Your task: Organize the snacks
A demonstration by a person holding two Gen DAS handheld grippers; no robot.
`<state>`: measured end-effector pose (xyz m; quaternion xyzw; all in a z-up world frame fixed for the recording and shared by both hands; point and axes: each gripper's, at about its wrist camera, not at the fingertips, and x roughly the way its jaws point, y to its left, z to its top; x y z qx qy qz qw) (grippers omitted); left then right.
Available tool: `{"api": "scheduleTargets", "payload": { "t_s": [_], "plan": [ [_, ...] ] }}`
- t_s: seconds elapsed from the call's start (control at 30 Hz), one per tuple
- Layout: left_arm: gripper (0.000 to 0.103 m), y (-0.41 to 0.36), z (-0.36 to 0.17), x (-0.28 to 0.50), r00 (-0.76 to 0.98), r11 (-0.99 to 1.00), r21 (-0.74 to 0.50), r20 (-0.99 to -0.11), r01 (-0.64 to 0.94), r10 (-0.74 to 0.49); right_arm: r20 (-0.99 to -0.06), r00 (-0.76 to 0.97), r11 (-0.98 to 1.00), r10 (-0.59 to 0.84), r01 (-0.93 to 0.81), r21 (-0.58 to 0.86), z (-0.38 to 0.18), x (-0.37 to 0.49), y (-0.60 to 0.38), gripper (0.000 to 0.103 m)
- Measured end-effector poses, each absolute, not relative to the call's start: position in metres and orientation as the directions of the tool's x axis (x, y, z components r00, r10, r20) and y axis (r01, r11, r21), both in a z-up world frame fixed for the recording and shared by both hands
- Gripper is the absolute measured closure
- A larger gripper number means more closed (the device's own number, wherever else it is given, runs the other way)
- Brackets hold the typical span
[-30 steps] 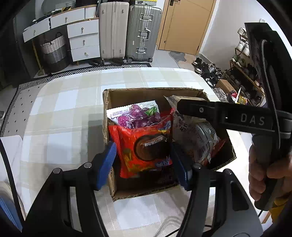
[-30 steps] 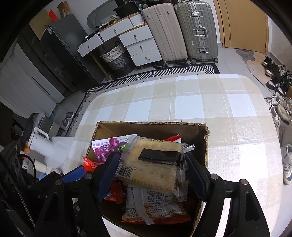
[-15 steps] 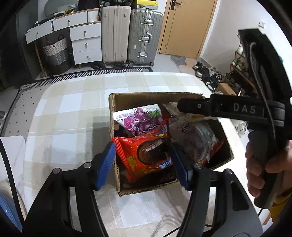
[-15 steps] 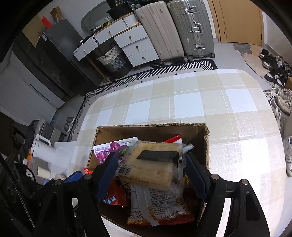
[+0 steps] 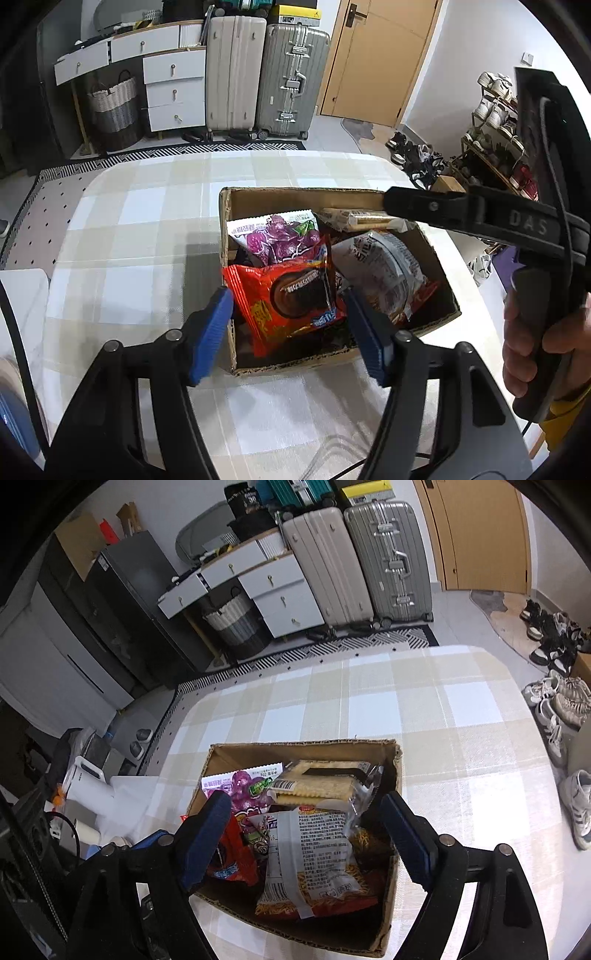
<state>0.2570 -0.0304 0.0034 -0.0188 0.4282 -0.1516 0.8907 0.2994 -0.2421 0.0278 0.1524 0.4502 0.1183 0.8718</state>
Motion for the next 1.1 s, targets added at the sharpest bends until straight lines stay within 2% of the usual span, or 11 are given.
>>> {"api": "scheduleTargets", "payload": {
  "t_s": [0.07, 0.33, 0.43, 0.7, 0.83, 0.93, 1.03, 1.1],
  "plan": [
    [0.035, -0.03, 0.007, 0.252, 0.6, 0.954, -0.164, -0.748, 0.249, -0.285, -0.735, 0.585, 0.926, 0.344, -0.081, 0.369, 0.032, 0.293, -0.244, 0.017],
    [0.033, -0.034, 0.026, 0.226, 0.632, 0.958, -0.152, -0.725, 0.241, -0.274, -0.684, 0.648, 0.934, 0.336, -0.137, 0.33, 0.052, 0.255, -0.243, 0.017],
    [0.028, -0.036, 0.037, 0.212, 0.647, 0.96, -0.14, -0.714, 0.242, -0.268, -0.66, 0.675, 0.938, 0.33, -0.158, 0.308, 0.063, 0.238, -0.242, 0.018],
    [0.024, -0.037, 0.081, 0.16, 0.705, 0.965, -0.125, -0.663, 0.23, -0.254, -0.568, 0.74, 0.926, 0.359, -0.208, 0.315, 0.102, 0.182, -0.243, 0.017],
    [0.023, -0.035, 0.106, 0.126, 0.737, 0.968, -0.119, -0.63, 0.221, -0.246, -0.511, 0.783, 0.931, 0.354, -0.243, 0.273, 0.124, 0.14, -0.239, 0.017],
    [0.022, -0.033, 0.125, 0.094, 0.764, 0.971, -0.105, -0.602, 0.213, -0.233, -0.473, 0.809, 0.934, 0.349, -0.258, 0.247, 0.136, 0.108, -0.235, 0.013],
    [0.017, -0.03, 0.143, 0.06, 0.79, 0.973, -0.108, -0.569, 0.203, -0.227, -0.429, 0.833, 0.934, 0.35, -0.273, 0.23, 0.147, 0.074, -0.23, 0.012],
    [0.007, -0.027, 0.152, 0.036, 0.812, 0.975, -0.1, -0.541, 0.198, -0.22, -0.406, 0.844, 0.933, 0.351, -0.282, 0.222, 0.15, 0.051, -0.228, 0.012]
  ]
}}
